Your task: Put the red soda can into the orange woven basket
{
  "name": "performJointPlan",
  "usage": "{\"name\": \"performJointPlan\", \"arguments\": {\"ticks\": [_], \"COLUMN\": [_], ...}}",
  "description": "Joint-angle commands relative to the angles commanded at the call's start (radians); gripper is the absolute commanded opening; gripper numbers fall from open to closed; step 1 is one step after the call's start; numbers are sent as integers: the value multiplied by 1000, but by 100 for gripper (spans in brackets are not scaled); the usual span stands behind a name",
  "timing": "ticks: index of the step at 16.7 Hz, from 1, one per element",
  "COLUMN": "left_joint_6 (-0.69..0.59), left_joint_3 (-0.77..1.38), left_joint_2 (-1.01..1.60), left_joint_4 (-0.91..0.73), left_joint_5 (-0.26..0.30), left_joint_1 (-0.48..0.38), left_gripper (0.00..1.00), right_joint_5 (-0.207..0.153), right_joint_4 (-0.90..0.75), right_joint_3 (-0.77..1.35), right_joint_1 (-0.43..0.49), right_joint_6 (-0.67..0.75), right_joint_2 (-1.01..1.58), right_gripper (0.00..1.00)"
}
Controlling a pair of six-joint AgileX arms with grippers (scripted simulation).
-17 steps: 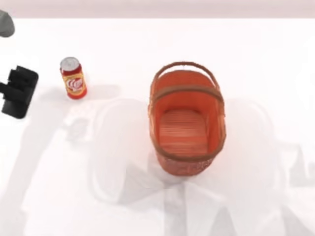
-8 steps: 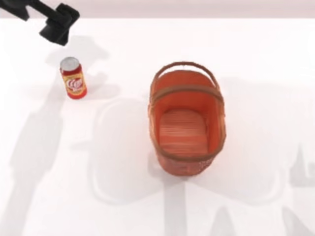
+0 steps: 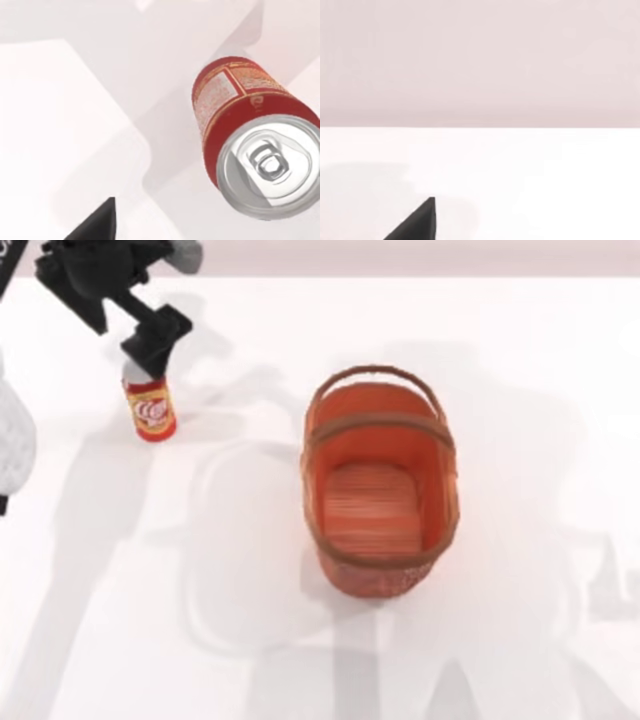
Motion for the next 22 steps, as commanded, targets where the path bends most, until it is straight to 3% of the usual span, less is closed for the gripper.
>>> {"name": "performJointPlan", "arguments": {"ticks": [3, 12, 22], "left_joint_6": [20, 22, 24], "left_joint_3": [108, 162, 615], "left_joint_2": [102, 149, 446], "left_joint_4": [-48, -67, -217], "left_joint_5": [-6, -6, -2], "left_joint_1": [3, 3, 4], "left_gripper": [100, 100, 100], "right_joint_5": [0, 0, 0], "right_joint_4": [0, 0, 0], "right_joint_3": [0, 0, 0], "right_joint_1": [0, 0, 0], "right_joint_6": [0, 0, 0], "right_joint_2": [0, 0, 0], "right_gripper": [100, 100, 100]}}
